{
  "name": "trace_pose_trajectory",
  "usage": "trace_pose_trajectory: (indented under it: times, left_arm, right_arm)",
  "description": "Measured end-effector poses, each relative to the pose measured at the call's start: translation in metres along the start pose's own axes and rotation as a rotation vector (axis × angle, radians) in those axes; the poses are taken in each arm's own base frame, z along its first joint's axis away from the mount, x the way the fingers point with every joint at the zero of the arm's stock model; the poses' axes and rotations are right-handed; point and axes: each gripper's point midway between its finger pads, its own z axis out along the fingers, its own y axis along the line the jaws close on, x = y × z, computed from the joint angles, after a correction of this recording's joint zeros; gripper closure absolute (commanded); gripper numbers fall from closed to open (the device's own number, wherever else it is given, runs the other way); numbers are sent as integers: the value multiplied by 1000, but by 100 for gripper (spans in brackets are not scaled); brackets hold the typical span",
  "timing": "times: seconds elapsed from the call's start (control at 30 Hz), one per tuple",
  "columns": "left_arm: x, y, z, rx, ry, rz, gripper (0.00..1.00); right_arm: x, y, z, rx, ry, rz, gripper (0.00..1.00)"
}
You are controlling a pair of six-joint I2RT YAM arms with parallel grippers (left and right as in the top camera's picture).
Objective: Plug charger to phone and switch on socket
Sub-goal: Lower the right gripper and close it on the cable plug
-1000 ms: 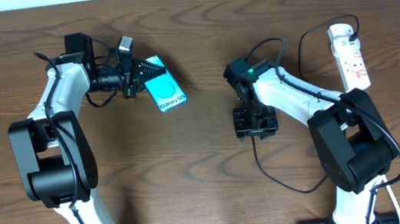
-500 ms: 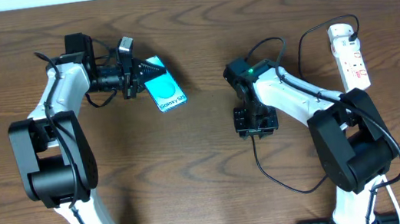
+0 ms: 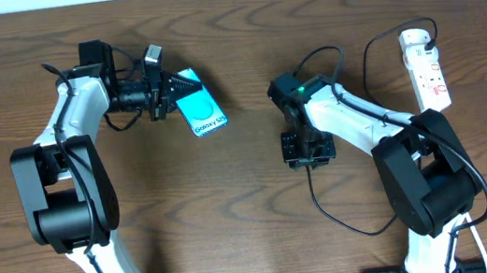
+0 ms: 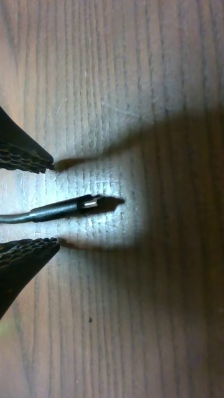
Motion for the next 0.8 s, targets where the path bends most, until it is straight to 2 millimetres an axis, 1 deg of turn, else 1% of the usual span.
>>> trace_pose_trajectory:
  times: [0.17, 0.27, 0.5, 0.57, 0.67, 0.73, 0.77, 0.8]
  left_arm:
    - [0, 0, 0, 0, 0, 0, 93]
    - [0, 0, 0, 0, 0, 0, 93]
    - [0, 0, 0, 0, 0, 10, 93]
    - [0, 0, 0, 0, 0, 14, 93]
    - [0, 0, 0, 0, 0, 17, 93]
    - [0, 0, 0, 0, 0, 17, 93]
    - [0, 0, 0, 0, 0, 17, 93]
    - [0, 0, 0, 0, 0, 17, 93]
  right_arm:
    - [-1, 0, 1, 6, -4, 0, 67]
    - [-1, -1, 4, 19, 7, 7, 70]
    - [-1, -2, 5, 27, 11, 13, 71]
    - [-1, -2, 5, 28, 10, 13, 77]
    - [-1, -2, 5, 27, 8, 17, 78]
    - [-2, -2, 5, 28, 8, 17, 83]
    - [-2, -2, 5, 27, 8, 18, 89]
    - [-2, -2, 5, 27, 8, 20, 91]
